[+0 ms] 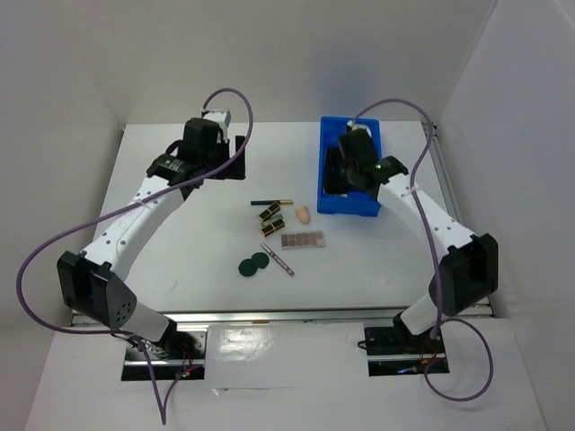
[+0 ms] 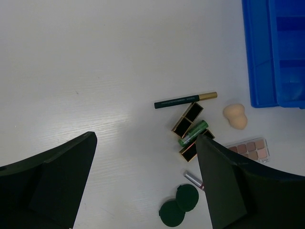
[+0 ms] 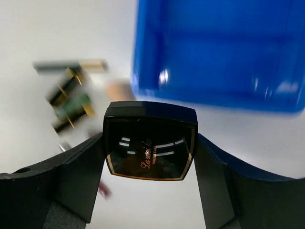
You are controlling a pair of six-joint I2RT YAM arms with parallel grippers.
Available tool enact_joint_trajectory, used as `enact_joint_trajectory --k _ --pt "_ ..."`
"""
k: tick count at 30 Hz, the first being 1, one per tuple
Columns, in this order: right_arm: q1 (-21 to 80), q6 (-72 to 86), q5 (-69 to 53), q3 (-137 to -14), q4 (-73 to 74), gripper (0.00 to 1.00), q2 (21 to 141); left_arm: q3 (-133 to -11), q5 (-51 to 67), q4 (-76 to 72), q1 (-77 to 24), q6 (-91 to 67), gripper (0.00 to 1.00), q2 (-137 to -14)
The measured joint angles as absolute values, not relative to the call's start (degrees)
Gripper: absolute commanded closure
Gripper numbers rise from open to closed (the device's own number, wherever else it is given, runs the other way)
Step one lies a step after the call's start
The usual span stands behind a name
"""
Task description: Organize the makeup
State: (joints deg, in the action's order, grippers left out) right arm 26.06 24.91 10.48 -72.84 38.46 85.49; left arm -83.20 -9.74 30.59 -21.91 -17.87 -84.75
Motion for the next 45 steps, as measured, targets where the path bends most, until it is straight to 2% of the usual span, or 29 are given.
enact_joint_trajectory --k 3,7,14,41,44,45 --pt "23.92 22.13 12.19 -83.64 34.65 0.56 90.83 -84.31 -10.48 31.33 -21.91 -17.78 0.0 -84.99" --pt "19.97 18.44 14.17 -97.3 29.1 0.55 103.83 -84.66 -11.18 31.97 -21.91 -17.17 0.0 -85.01" --pt "15.44 13.47 17.15 -112.03 22.74 0.55 124.38 -84.75 -13.34 33.15 -22.22 -16.71 0.0 -87.7" --pt "11.84 9.72 22.76 -123.9 7.29 0.51 143.09 -80.49 -14.02 31.29 -22.39 -19.9 0.0 -87.42" --pt "11.79 9.39 22.72 -126.5 7.11 0.28 145.8 -80.31 -13.8 31.18 -22.39 -19.92 0.0 -87.09" --pt "11.77 9.3 22.65 -127.11 7.09 0.14 146.41 -80.31 -13.76 31.14 -22.39 -19.92 0.0 -87.09"
